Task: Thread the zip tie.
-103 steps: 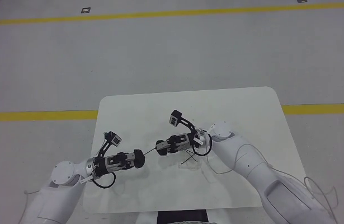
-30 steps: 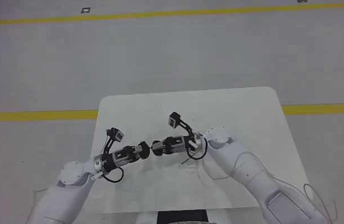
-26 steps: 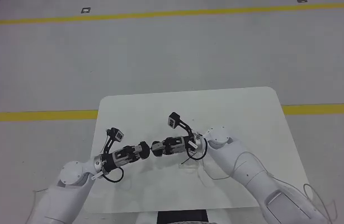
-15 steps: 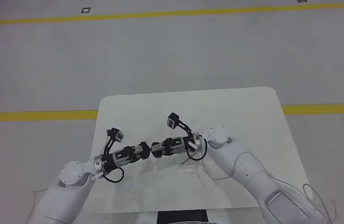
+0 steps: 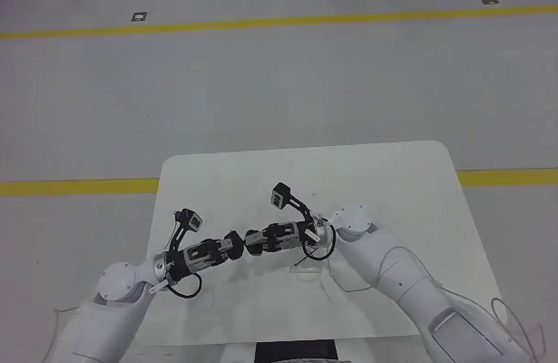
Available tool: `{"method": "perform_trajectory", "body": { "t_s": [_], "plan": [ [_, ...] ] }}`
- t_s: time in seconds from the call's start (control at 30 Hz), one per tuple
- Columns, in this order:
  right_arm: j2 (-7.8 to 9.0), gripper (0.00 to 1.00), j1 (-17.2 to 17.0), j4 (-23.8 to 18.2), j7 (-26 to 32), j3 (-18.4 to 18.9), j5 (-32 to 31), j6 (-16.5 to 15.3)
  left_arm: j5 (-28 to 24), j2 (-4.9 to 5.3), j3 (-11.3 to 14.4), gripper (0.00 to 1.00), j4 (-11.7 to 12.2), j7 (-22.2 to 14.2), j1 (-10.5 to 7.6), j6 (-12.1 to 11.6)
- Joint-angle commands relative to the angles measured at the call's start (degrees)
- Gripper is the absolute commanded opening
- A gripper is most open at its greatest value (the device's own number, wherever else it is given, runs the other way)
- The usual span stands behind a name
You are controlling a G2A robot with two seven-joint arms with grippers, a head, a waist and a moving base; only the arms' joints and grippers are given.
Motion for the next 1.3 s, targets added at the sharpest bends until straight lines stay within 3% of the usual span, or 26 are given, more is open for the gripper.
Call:
{"method": "perform_trajectory", "body": {
  "t_s": [0.0, 0.23, 0.27, 0.3, 0.33, 0.6, 0.8, 1.17, 1.27],
  "plan": [
    [-0.01, 0.00, 0.0, 0.0, 0.0, 0.0, -0.1, 0.1, 0.0, 0.02, 0.0, 0.05, 0.0, 0.0, 0.01, 0.0],
    [-0.07, 0.00, 0.1, -0.1, 0.2, -0.1, -0.3, 0.2, -0.1, 0.07, -0.1, 0.00, 0.0, 0.1, 0.00, 0.0],
    [-0.08, 0.05, 0.2, -0.1, 0.2, -0.1, -0.4, 0.3, -0.1, 0.07, -0.1, 0.00, 0.1, 0.1, -0.03, 0.0],
    [-0.08, 0.35, 0.2, -0.1, 0.2, -0.1, -0.5, 0.4, -0.1, 0.08, -0.2, 0.00, 0.1, 0.0, -0.06, 0.0],
    [-0.09, 1.00, 0.2, -0.1, 0.0, 0.0, -0.5, 0.4, 0.0, 0.09, -0.2, 0.00, 0.2, 0.0, -0.09, 0.0],
    [0.40, 1.00, -0.1, 0.1, -1.3, 1.4, -1.1, 0.2, 0.7, 0.25, -2.3, 0.00, 0.8, -0.8, 0.15, 0.0],
    [1.59, 1.00, -0.2, -0.3, -4.0, 4.0, -4.8, -0.4, 0.4, 0.24, -4.5, 0.00, 0.3, -2.8, 1.37, 0.0],
    [1.59, 1.00, -0.2, -0.3, -4.0, 4.0, -4.8, -0.4, 1.2, 0.18, -4.6, 0.00, -0.5, -2.6, 1.27, 0.0],
    [1.59, 1.00, -0.2, -0.3, -4.0, 4.0, -4.8, -0.4, 2.2, 0.44, -7.2, 0.00, 0.0, -3.5, 1.48, 0.0]
  ]
}}
